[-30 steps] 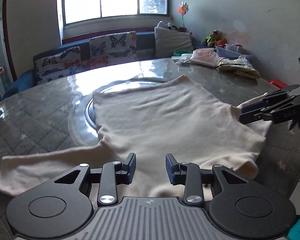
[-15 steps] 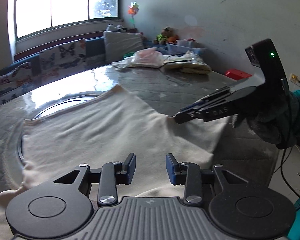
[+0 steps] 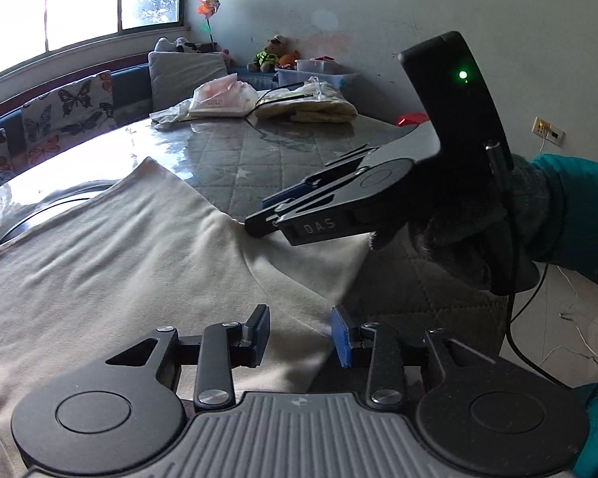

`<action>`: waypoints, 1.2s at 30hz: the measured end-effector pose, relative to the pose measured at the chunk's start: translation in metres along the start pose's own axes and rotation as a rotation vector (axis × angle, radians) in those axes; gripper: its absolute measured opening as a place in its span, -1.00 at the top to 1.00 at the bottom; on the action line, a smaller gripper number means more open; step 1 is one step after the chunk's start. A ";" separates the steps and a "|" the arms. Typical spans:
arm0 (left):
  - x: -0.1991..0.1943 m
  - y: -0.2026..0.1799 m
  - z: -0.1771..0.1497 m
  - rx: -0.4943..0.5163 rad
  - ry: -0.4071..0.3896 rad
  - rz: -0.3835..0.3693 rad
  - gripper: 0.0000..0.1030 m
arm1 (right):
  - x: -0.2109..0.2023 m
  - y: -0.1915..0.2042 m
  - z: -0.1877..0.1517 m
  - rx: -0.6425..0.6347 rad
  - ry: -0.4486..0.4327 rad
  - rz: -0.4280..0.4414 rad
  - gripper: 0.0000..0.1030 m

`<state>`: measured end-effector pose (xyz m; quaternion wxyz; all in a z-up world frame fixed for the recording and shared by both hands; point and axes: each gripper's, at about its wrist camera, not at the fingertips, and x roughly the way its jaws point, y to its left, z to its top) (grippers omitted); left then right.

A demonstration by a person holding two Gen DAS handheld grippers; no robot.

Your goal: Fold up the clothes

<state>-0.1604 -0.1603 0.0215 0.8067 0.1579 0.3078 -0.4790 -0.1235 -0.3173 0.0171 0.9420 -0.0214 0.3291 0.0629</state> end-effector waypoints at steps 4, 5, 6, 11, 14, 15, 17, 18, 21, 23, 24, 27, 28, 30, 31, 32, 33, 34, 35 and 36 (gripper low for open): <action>-0.003 0.000 0.000 0.001 -0.003 0.005 0.25 | -0.007 -0.004 0.001 0.031 -0.018 0.008 0.60; -0.005 0.001 0.001 -0.002 -0.008 0.007 0.25 | -0.009 -0.006 0.000 0.039 -0.019 0.008 0.60; -0.006 0.002 0.002 -0.005 -0.013 0.010 0.25 | -0.011 -0.008 -0.001 0.045 -0.018 0.003 0.60; -0.004 0.005 0.006 -0.012 -0.022 0.011 0.25 | -0.025 -0.028 -0.014 0.087 0.008 -0.039 0.60; 0.000 0.002 0.005 -0.004 -0.012 0.001 0.25 | -0.033 -0.039 -0.022 0.110 0.016 -0.065 0.59; 0.002 0.001 0.005 0.001 -0.007 -0.005 0.25 | -0.036 -0.044 -0.025 0.116 0.019 -0.080 0.58; 0.003 -0.001 0.004 0.006 -0.003 -0.010 0.25 | -0.043 -0.055 -0.031 0.126 0.020 -0.119 0.59; 0.004 -0.002 0.003 0.009 -0.001 -0.013 0.25 | -0.046 -0.061 -0.034 0.136 0.020 -0.138 0.59; 0.005 -0.001 0.004 0.005 -0.001 -0.012 0.25 | -0.055 -0.078 -0.037 0.192 0.015 -0.181 0.58; 0.004 -0.001 0.004 0.000 -0.004 -0.010 0.25 | -0.063 -0.089 -0.039 0.229 0.004 -0.217 0.58; 0.004 0.000 0.004 -0.001 -0.005 -0.010 0.25 | -0.067 -0.094 -0.040 0.241 0.000 -0.238 0.57; 0.005 0.000 0.005 0.003 -0.002 -0.011 0.25 | -0.073 -0.109 -0.045 0.277 0.002 -0.304 0.53; 0.005 0.000 0.004 0.004 -0.001 -0.012 0.25 | -0.075 -0.114 -0.047 0.297 0.009 -0.326 0.48; 0.006 -0.001 0.004 0.004 0.000 -0.011 0.25 | -0.076 -0.123 -0.051 0.335 0.014 -0.349 0.47; 0.006 -0.001 0.004 0.005 0.001 -0.011 0.25 | -0.076 -0.127 -0.053 0.349 0.016 -0.354 0.45; 0.006 -0.001 0.004 0.006 0.001 -0.010 0.24 | -0.076 -0.129 -0.054 0.358 0.019 -0.359 0.43; 0.006 -0.002 0.003 0.007 0.002 -0.009 0.24 | -0.075 -0.131 -0.055 0.364 0.021 -0.364 0.36; 0.006 -0.002 0.003 0.006 0.002 -0.009 0.24 | -0.075 -0.133 -0.057 0.378 0.022 -0.365 0.36; 0.006 -0.002 0.004 0.006 0.003 -0.009 0.24 | -0.075 -0.135 -0.058 0.395 0.020 -0.360 0.35; 0.006 -0.002 0.004 0.008 0.004 -0.008 0.23 | -0.075 -0.135 -0.058 0.404 0.018 -0.357 0.35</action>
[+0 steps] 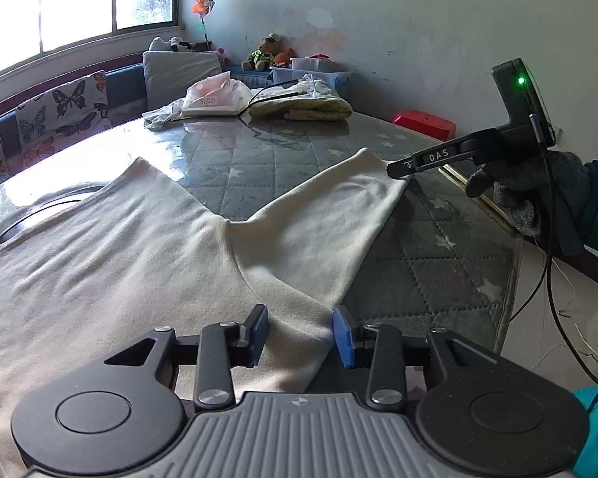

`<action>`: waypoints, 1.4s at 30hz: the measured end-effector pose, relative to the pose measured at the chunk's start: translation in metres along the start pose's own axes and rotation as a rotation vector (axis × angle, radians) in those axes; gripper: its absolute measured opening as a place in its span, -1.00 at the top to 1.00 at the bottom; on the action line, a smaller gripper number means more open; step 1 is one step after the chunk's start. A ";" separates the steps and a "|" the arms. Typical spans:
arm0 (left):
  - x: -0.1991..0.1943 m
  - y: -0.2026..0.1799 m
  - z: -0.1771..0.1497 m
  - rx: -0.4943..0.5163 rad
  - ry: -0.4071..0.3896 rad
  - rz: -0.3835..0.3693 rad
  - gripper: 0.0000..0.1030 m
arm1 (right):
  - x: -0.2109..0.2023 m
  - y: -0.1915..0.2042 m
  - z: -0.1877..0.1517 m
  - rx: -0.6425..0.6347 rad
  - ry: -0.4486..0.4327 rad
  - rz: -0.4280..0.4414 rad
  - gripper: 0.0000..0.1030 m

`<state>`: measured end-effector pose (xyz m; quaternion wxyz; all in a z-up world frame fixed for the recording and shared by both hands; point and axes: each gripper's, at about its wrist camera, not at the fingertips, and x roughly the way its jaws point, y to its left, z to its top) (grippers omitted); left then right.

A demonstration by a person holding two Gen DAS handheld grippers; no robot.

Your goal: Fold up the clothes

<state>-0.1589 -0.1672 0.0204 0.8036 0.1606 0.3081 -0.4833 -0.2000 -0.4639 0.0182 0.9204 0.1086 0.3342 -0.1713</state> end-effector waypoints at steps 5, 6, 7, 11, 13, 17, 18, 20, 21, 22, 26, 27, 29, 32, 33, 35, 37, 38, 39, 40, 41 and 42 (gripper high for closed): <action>0.001 -0.001 -0.001 0.007 0.002 0.000 0.22 | -0.002 0.004 0.000 -0.002 0.000 0.016 0.70; 0.001 -0.001 -0.001 0.008 0.003 0.000 0.22 | -0.003 0.006 0.001 -0.011 -0.003 0.015 0.76; 0.001 -0.001 -0.001 0.009 0.004 0.000 0.22 | -0.004 0.008 0.001 -0.022 -0.012 0.007 0.81; 0.001 -0.002 -0.002 0.017 0.007 -0.006 0.22 | -0.010 0.010 0.010 -0.066 -0.074 -0.036 0.84; 0.001 -0.003 -0.003 0.025 0.007 -0.006 0.20 | -0.010 0.009 0.014 -0.073 -0.089 -0.046 0.84; 0.002 -0.003 -0.004 0.033 0.006 -0.008 0.15 | 0.002 0.009 0.010 -0.094 -0.074 -0.062 0.83; 0.002 -0.004 -0.004 0.036 0.007 -0.007 0.15 | 0.005 0.009 0.008 -0.097 -0.071 -0.065 0.81; 0.001 -0.004 -0.004 0.037 0.009 -0.007 0.15 | 0.010 0.008 0.003 -0.102 -0.065 -0.071 0.75; 0.001 -0.004 -0.003 0.035 0.010 -0.009 0.15 | 0.010 0.008 0.003 -0.099 -0.061 -0.069 0.70; 0.000 -0.003 -0.003 0.033 0.011 -0.010 0.15 | 0.009 0.007 0.004 -0.091 -0.057 -0.061 0.60; -0.004 -0.002 0.003 0.018 -0.015 -0.017 0.14 | 0.006 0.002 0.006 -0.058 -0.039 -0.040 0.57; -0.006 -0.002 0.005 0.014 -0.023 -0.014 0.12 | 0.007 0.000 0.006 -0.038 -0.033 -0.033 0.57; -0.007 0.001 0.007 0.002 -0.034 -0.010 0.09 | 0.007 -0.002 0.005 -0.010 -0.026 -0.020 0.58; -0.005 0.005 0.007 -0.008 -0.028 0.011 0.02 | 0.007 0.000 0.004 -0.019 -0.027 -0.023 0.59; -0.004 0.006 0.007 -0.011 -0.023 0.020 0.01 | 0.007 0.001 0.004 -0.029 -0.027 -0.030 0.60; -0.005 0.009 0.006 -0.029 -0.021 0.034 -0.01 | 0.007 0.003 0.005 -0.042 -0.028 -0.051 0.60; -0.007 0.013 0.004 -0.048 -0.023 0.049 -0.07 | 0.004 0.006 0.008 -0.051 -0.040 -0.076 0.54; -0.009 0.015 0.004 -0.057 -0.026 0.059 -0.10 | 0.001 0.008 0.009 -0.058 -0.051 -0.078 0.54; -0.010 0.017 0.004 -0.067 -0.028 0.069 -0.18 | -0.003 0.011 0.011 -0.071 -0.067 -0.076 0.53; -0.012 0.019 0.003 -0.076 -0.030 0.077 -0.21 | -0.007 0.015 0.012 -0.082 -0.081 -0.072 0.52; -0.014 0.021 0.002 -0.086 -0.032 0.085 -0.22 | -0.011 0.019 0.014 -0.090 -0.092 -0.060 0.52; -0.015 0.024 0.002 -0.095 -0.034 0.092 -0.22 | -0.013 0.023 0.015 -0.096 -0.098 -0.041 0.52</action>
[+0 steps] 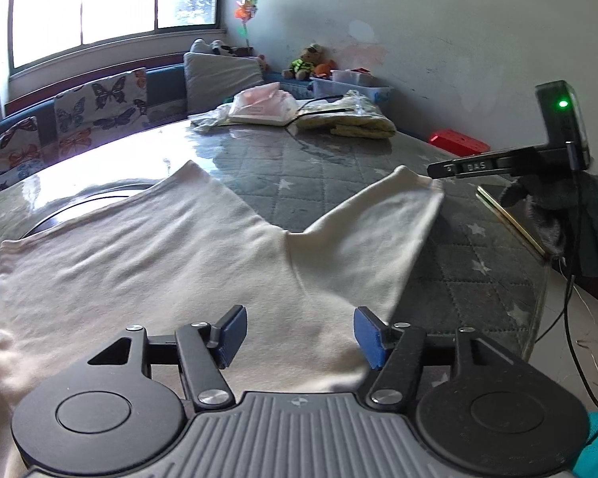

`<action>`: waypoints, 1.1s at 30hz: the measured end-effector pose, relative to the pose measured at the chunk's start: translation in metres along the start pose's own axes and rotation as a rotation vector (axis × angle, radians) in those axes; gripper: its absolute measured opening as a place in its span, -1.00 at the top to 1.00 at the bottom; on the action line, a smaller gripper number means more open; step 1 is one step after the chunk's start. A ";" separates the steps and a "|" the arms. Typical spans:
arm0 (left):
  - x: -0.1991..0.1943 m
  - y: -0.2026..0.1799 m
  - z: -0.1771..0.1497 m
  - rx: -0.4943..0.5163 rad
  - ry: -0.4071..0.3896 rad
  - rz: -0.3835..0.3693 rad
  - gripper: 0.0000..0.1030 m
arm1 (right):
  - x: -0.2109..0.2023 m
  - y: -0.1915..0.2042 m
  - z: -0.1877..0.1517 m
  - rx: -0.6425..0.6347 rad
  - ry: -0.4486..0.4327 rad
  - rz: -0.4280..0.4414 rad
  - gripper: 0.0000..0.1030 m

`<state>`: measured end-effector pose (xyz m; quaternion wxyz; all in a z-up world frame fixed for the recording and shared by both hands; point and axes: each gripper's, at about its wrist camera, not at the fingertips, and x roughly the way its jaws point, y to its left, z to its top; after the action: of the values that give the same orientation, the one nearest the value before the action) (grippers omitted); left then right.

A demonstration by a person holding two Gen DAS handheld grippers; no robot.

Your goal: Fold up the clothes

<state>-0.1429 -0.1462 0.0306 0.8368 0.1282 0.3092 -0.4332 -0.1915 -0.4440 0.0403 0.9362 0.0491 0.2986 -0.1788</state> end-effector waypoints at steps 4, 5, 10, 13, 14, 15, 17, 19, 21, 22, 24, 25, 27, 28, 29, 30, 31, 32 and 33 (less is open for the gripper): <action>-0.004 0.006 -0.003 -0.030 0.003 0.010 -0.22 | -0.005 0.028 0.008 -0.031 -0.007 0.131 0.51; -0.005 0.006 -0.005 -0.034 0.004 0.011 -0.22 | -0.004 0.037 0.008 -0.041 -0.003 0.167 0.51; -0.007 0.004 -0.011 -0.039 0.014 0.013 -0.22 | 0.001 0.088 0.005 -0.137 0.014 0.310 0.49; -0.008 0.005 -0.013 -0.047 0.019 0.016 -0.22 | 0.005 0.111 0.001 -0.185 0.025 0.368 0.49; -0.008 0.005 -0.014 -0.049 0.020 0.017 -0.22 | 0.006 0.116 0.000 -0.199 0.026 0.376 0.49; -0.009 0.005 -0.015 -0.050 0.021 0.017 -0.22 | 0.006 0.122 -0.002 -0.217 0.026 0.381 0.49; -0.010 0.005 -0.016 -0.051 0.023 0.014 -0.22 | 0.012 0.128 -0.005 -0.232 0.032 0.377 0.49; -0.011 0.005 -0.018 -0.050 0.027 0.010 -0.22 | 0.020 0.129 -0.007 -0.235 0.048 0.367 0.49; -0.011 0.004 -0.021 -0.049 0.034 0.009 -0.22 | 0.023 0.128 -0.009 -0.240 0.044 0.351 0.49; -0.012 0.005 -0.023 -0.051 0.037 0.010 -0.22 | 0.023 0.128 -0.009 -0.241 0.041 0.343 0.48; -0.015 0.006 -0.025 -0.060 0.037 0.010 -0.22 | 0.022 0.125 -0.006 -0.231 0.041 0.322 0.48; -0.018 0.007 -0.027 -0.064 0.033 0.014 -0.22 | 0.020 0.123 -0.005 -0.223 0.043 0.323 0.48; -0.026 0.010 -0.029 -0.075 0.021 0.021 -0.22 | 0.013 0.121 -0.003 -0.221 0.038 0.343 0.48; -0.032 0.013 -0.030 -0.082 0.014 0.028 -0.22 | 0.007 0.122 -0.001 -0.231 0.029 0.363 0.48; -0.037 0.016 -0.032 -0.088 0.009 0.040 -0.22 | 0.001 0.124 -0.001 -0.245 0.020 0.385 0.48; -0.041 0.019 -0.033 -0.096 0.006 0.054 -0.22 | -0.006 0.127 0.000 -0.261 0.012 0.412 0.48; -0.046 0.022 -0.035 -0.107 0.004 0.066 -0.22 | -0.012 0.130 0.000 -0.279 0.007 0.443 0.48; -0.050 0.026 -0.038 -0.118 0.004 0.076 -0.22 | -0.017 0.135 -0.001 -0.298 0.005 0.474 0.48; -0.054 0.030 -0.041 -0.128 0.006 0.087 -0.22 | -0.022 0.140 -0.001 -0.317 0.005 0.507 0.48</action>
<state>-0.1588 -0.0746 0.0313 0.8604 0.0890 0.3328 -0.3755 -0.1580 -0.3068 0.0497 0.9462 -0.0240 0.3035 0.1098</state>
